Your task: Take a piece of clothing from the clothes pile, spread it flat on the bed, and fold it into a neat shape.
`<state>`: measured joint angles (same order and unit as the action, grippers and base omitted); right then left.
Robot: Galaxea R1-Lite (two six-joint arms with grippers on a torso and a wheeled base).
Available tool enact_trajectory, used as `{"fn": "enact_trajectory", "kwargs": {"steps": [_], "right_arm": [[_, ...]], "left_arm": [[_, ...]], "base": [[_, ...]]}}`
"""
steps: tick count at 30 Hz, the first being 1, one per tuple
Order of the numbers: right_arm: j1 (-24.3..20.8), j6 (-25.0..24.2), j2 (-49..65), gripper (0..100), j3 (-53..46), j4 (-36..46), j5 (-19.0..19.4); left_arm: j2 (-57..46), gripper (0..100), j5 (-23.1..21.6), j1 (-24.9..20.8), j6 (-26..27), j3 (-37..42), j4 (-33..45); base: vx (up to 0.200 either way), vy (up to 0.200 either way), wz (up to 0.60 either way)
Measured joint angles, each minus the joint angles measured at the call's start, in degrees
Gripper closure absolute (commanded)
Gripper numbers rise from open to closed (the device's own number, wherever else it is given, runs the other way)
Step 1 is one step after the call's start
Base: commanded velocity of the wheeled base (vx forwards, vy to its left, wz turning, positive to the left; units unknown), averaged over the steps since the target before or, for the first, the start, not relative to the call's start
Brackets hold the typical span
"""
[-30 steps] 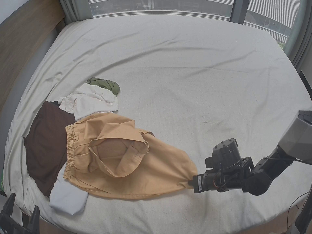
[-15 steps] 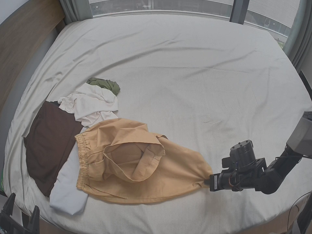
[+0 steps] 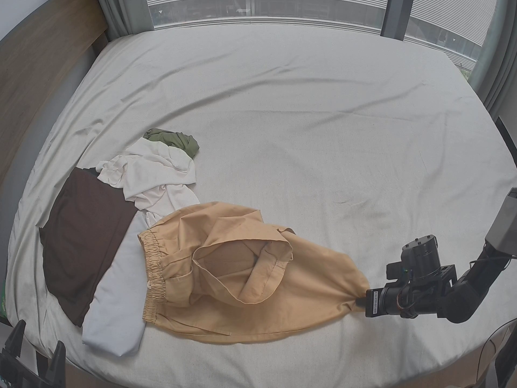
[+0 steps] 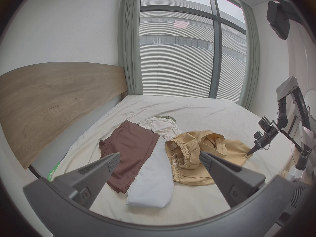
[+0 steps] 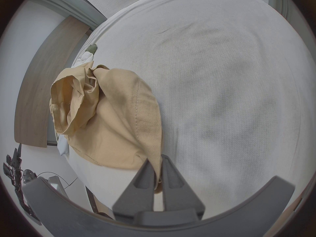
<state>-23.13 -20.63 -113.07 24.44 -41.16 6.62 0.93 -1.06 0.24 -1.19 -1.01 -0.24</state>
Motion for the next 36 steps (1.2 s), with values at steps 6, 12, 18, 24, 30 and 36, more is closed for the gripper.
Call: {"fn": "enact_trajectory", "kwargs": {"steps": [6,12,18,24,30,36], "right_arm": [[1.07,0.4,0.45,100,-2.12,-2.22,0.0],[2.27,0.6,1.19,100,-3.75,-2.28,0.05],[4.44,1.04,2.27,100,-5.45,-2.26,0.02],[6.73,1.72,2.88,100,-7.28,-2.26,0.05],[7.97,2.1,3.15,100,-8.7,-2.28,0.05],[10.15,2.32,3.72,100,-10.06,-2.23,0.02]], "left_arm": [[0.0,0,0.0,0.0,0.02,0.0,0.02],[0.0,0,0.0,0.0,0.11,0.0,0.0],[0.0,0,0.0,0.0,0.18,0.0,0.0],[0.0,0,0.0,0.0,0.18,0.0,0.0],[0.0,0,0.02,0.0,0.18,0.0,0.0],[0.0,0,0.0,0.0,0.2,0.0,0.0]], "base": [[0.0,0.0,0.0],[0.0,0.0,0.0],[0.0,0.0,0.0],[0.0,0.0,0.0],[0.0,0.0,0.0],[0.0,0.0,0.0]]}}
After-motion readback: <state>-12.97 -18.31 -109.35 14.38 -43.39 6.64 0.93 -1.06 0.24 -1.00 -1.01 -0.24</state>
